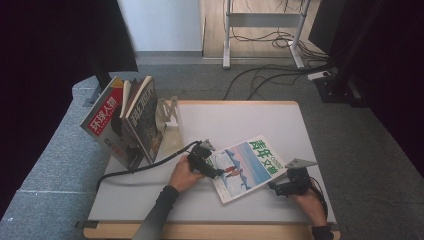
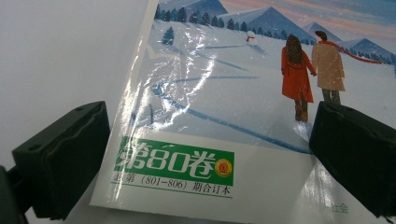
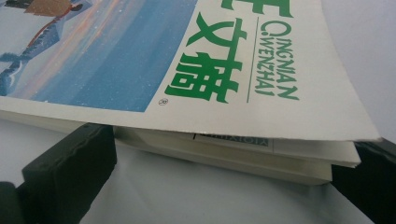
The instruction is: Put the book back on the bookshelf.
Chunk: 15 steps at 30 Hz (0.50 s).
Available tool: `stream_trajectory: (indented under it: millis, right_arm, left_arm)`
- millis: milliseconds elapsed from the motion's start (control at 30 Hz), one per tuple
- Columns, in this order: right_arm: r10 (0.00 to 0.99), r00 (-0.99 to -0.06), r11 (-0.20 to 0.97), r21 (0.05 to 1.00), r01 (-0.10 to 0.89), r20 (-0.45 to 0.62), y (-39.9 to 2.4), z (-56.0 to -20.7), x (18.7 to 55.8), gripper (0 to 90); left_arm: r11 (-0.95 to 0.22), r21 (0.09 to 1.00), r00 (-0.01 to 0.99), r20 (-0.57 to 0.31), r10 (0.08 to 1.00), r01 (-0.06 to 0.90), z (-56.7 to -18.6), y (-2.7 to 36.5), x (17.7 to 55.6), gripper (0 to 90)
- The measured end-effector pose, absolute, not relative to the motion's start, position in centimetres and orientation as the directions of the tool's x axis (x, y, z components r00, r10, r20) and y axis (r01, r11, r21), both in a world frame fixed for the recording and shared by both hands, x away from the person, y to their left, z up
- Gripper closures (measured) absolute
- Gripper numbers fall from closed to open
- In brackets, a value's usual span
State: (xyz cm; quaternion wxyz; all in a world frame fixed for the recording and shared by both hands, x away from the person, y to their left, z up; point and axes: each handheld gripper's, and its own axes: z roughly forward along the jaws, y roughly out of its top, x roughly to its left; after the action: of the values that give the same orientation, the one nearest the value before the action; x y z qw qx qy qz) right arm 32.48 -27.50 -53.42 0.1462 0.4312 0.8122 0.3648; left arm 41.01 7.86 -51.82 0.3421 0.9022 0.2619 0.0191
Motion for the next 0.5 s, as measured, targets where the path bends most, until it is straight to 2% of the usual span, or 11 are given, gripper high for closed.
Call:
stream_trajectory:
  millis: [233,500]
  right_arm:
    - [0.783,-0.618,0.398,0.709,0.582,0.067,-27.3,-53.3,32.9,0.0]
    - [0.736,-0.674,0.448,0.697,0.559,0.067,-25.5,-53.2,33.0,0.0]
  left_arm:
    - [-0.617,0.627,0.857,-0.172,0.487,0.476,-52.0,8.7,40.2,0.0]
    - [-0.602,0.628,0.841,-0.168,0.515,0.494,-52.0,11.5,37.4,0.0]
